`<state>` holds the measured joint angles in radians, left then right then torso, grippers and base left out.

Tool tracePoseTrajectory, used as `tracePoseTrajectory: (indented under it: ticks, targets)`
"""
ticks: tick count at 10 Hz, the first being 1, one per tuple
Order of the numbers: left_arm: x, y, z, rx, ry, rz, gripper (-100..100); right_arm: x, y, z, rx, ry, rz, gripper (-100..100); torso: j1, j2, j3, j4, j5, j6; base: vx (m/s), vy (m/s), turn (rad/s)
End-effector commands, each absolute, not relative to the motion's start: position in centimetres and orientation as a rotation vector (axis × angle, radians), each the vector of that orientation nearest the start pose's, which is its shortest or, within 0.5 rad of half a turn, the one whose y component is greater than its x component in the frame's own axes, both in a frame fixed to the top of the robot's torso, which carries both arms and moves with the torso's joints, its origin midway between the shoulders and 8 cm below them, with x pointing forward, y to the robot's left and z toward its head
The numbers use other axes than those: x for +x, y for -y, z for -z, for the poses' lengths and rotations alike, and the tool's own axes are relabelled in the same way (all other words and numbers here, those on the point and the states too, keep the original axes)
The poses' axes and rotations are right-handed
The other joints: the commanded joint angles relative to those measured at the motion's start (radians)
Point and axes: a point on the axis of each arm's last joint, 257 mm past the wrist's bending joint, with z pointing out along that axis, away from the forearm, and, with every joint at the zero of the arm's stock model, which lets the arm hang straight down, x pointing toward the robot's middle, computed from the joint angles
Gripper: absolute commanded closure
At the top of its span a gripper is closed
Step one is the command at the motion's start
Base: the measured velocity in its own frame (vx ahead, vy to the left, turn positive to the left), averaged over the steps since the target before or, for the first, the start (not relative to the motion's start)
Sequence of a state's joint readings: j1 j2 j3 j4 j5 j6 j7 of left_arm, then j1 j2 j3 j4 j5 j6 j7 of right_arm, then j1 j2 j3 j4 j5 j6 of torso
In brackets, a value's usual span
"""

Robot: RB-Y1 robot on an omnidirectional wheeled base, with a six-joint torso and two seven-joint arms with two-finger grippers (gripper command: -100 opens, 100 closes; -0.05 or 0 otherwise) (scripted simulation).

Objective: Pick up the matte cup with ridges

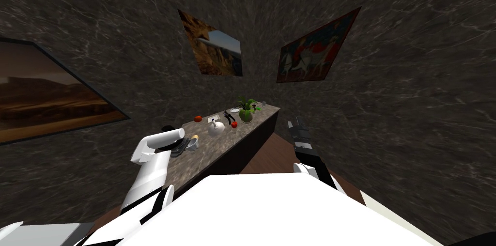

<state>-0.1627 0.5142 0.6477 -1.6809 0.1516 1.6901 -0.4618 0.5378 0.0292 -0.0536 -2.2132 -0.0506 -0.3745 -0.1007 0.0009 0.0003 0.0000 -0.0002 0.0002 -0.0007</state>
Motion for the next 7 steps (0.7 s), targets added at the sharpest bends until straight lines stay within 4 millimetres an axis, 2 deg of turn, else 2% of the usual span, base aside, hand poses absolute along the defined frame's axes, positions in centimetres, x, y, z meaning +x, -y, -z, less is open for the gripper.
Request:
tracePoseTrajectory:
  ticks: [1, 2, 3, 4, 6, 7]
  targets:
    - [33.0, -58.9, 27.0, -2.013, -1.783, -0.088, 100, 36.3, 31.9, 4.4, 0.934, -0.661, -1.298, 0, 0.0, 0.0, 0.0, 0.0, 0.0, 0.0, 0.0, 0.0, 0.0]
    - [32.9, -58.9, 27.0, -2.013, -1.783, -0.088, 100, 36.3, 31.9, 4.4, 0.934, -0.661, -1.298, 0, 0.0, 0.0, 0.0, 0.0, 0.0, 0.0, 0.0, 0.0, 0.0]
    - [32.9, -58.9, 27.0, -2.013, -1.783, -0.089, 0, 36.3, 31.9, 4.4, 0.934, -0.661, -1.298, 0, 0.0, 0.0, 0.0, 0.0, 0.0, 0.0, 0.0, 0.0, 0.0]
    - [32.7, -59.0, 26.1, -2.013, -1.782, -0.089, 100, 36.3, 31.9, 4.4, 0.934, -0.661, -1.298, 0, 0.0, 0.0, 0.0, 0.0, 0.0, 0.0, 0.002, -0.016, 0.001]
    - [32.7, -59.0, 25.9, -2.011, -1.781, -0.088, 100, 36.3, 31.9, 4.4, 0.934, -0.661, -1.298, 0, -0.003, 0.001, 0.001, 0.001, -0.001, 0.0, 0.004, -0.021, 0.003]
    - [32.6, -59.0, 25.9, -2.012, -1.782, -0.089, 0, 36.3, 31.9, 4.4, 0.934, -0.661, -1.298, 0, -0.002, 0.001, 0.001, 0.0, -0.001, 0.0, 0.0, 0.0, 0.0]
